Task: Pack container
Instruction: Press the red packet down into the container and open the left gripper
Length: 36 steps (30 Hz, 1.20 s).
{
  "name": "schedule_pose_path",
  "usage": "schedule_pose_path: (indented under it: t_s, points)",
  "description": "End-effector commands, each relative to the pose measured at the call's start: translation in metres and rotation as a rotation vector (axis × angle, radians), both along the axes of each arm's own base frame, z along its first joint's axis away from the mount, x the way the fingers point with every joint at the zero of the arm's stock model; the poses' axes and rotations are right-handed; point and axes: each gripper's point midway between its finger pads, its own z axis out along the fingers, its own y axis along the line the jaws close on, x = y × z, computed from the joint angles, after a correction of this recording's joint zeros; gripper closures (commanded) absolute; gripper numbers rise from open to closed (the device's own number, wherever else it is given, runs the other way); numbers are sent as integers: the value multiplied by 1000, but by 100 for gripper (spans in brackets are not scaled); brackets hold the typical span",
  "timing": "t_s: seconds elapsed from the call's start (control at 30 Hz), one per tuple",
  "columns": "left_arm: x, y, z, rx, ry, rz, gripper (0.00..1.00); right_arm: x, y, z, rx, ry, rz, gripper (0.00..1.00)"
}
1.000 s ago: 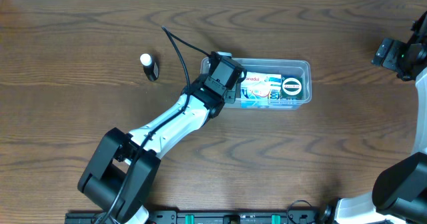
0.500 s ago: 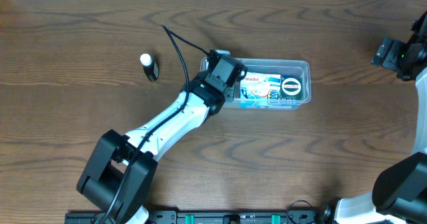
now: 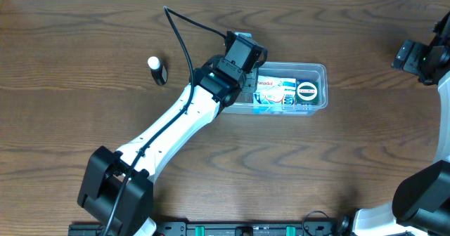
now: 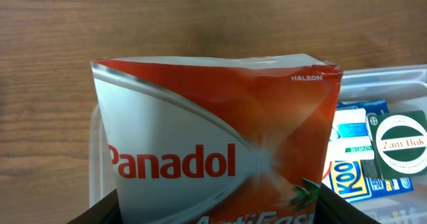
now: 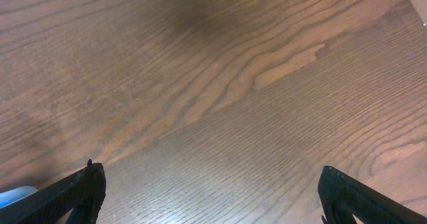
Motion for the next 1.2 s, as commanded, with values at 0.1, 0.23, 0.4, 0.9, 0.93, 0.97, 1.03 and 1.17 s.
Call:
schedule_pose_path:
  t_s: [0.1, 0.23, 0.4, 0.9, 0.93, 0.97, 1.03, 1.17]
  points:
    - [4, -4, -11, -21, 32, 14, 54, -1, -3, -1, 3, 0, -17, 1]
    - [5, -5, -22, -8, 50, 15, 54, -1, -3, -1, 3, 0, -17, 1]
    - [8, -5, -36, 3, 71, 25, 54, -1, -3, -1, 3, 0, -17, 1]
    - [7, 2, -84, 70, 162, 37, 53, -1, -3, -1, 3, 0, -17, 1]
    - [7, 3, -85, 72, 166, 39, 54, -1, -3, -1, 3, 0, -17, 1]
    - [7, 4, -85, 72, 166, 41, 54, -1, -3, -1, 3, 0, -17, 1]
    - [8, 4, -85, 71, 166, 42, 53, -1, -3, -1, 4, 0, -17, 1]
    - [7, 4, -85, 72, 168, 42, 53, -1, -3, -1, 3, 0, -17, 1]
